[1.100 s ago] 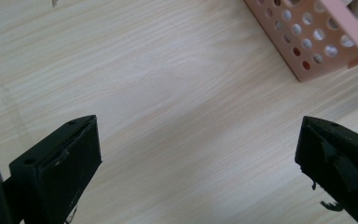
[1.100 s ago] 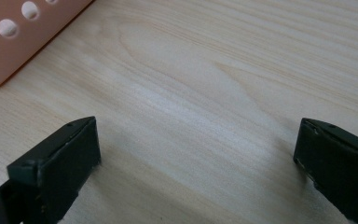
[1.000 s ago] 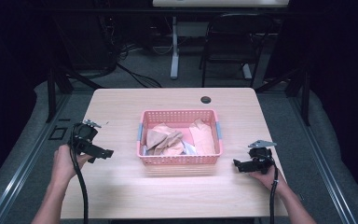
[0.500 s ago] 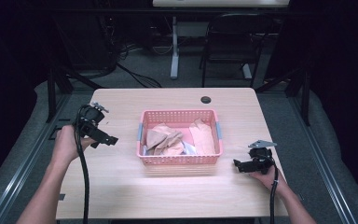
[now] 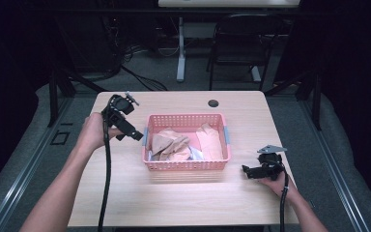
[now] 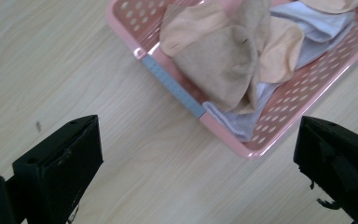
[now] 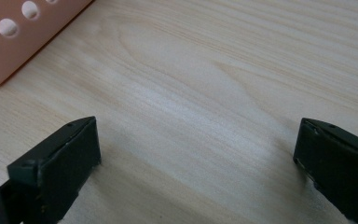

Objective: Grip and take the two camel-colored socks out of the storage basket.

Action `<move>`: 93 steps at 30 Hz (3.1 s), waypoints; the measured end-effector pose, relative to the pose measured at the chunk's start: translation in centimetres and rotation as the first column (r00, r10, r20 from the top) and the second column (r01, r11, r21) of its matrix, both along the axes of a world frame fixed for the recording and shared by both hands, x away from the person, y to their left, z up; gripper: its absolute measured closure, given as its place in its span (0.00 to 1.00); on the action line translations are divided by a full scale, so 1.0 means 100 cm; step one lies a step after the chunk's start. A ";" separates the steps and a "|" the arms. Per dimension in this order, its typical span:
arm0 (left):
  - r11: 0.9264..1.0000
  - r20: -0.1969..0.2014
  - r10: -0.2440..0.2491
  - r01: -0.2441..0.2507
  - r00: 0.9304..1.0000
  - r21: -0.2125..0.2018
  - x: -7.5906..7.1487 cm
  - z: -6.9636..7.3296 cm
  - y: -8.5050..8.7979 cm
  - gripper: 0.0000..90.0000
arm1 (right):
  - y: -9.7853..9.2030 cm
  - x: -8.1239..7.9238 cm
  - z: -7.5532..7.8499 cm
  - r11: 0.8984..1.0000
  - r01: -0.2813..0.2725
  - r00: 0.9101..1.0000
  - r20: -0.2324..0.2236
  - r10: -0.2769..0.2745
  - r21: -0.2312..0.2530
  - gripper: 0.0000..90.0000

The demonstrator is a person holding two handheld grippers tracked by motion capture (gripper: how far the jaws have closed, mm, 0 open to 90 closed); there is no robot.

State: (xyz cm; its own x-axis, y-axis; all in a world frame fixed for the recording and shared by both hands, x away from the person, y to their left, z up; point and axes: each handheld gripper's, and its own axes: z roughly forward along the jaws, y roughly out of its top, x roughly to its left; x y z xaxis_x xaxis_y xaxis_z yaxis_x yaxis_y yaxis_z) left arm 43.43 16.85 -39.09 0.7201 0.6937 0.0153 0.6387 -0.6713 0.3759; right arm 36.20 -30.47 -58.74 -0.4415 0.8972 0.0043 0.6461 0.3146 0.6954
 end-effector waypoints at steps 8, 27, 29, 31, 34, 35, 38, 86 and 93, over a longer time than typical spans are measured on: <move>0.999 -0.041 -0.035 0.036 0.999 0.020 0.016 -0.013 -0.032 0.01 | 0.000 0.000 0.000 1.000 -0.001 1.000 0.001 0.001 0.000 0.00; 0.998 -0.139 -0.046 0.051 0.989 0.030 0.045 -0.064 -0.075 0.12 | 0.000 0.000 0.000 1.000 -0.001 1.000 0.002 0.001 -0.002 0.00; 0.999 -0.143 -0.039 0.044 0.989 0.030 0.049 -0.070 -0.076 0.13 | -0.001 0.000 0.000 1.000 -0.003 1.000 0.000 0.003 -0.003 0.00; 0.999 -0.151 -0.031 0.037 0.988 0.033 0.052 -0.075 -0.077 0.13 | -0.001 0.000 0.000 1.000 -0.004 1.000 0.000 0.004 -0.003 0.00; 0.999 -0.156 -0.025 0.031 0.987 0.038 0.055 -0.079 -0.078 0.13 | -0.001 0.000 0.000 1.000 -0.003 1.000 0.002 0.003 -0.002 0.00; 0.999 -0.156 -0.025 0.031 0.987 0.038 0.055 -0.079 -0.078 0.13 | -0.001 0.000 0.000 1.000 -0.003 1.000 0.002 0.003 -0.002 0.00; 0.999 -0.171 -0.024 0.031 0.985 0.035 0.057 -0.086 -0.078 0.13 | -0.001 0.000 0.000 1.000 -0.002 1.000 0.002 0.002 -0.002 0.00; 0.992 -0.218 0.047 -0.019 0.975 0.125 0.056 -0.116 -0.073 0.81 | -0.001 -0.001 0.001 1.000 -0.007 1.000 -0.003 0.007 -0.010 0.00; 0.992 -0.199 0.020 0.004 0.980 0.123 0.052 -0.112 -0.075 0.97 | -0.001 -0.001 0.001 1.000 -0.009 1.000 -0.004 0.009 -0.009 0.00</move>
State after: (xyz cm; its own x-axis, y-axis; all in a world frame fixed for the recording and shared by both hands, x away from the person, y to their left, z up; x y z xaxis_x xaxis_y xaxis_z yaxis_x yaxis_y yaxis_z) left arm 48.59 9.38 -50.26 0.7115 0.7013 -0.0436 0.6982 -0.6987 0.1557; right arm 36.14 -30.59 -58.68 -0.4496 0.8932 -0.0022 0.6458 0.3268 0.6900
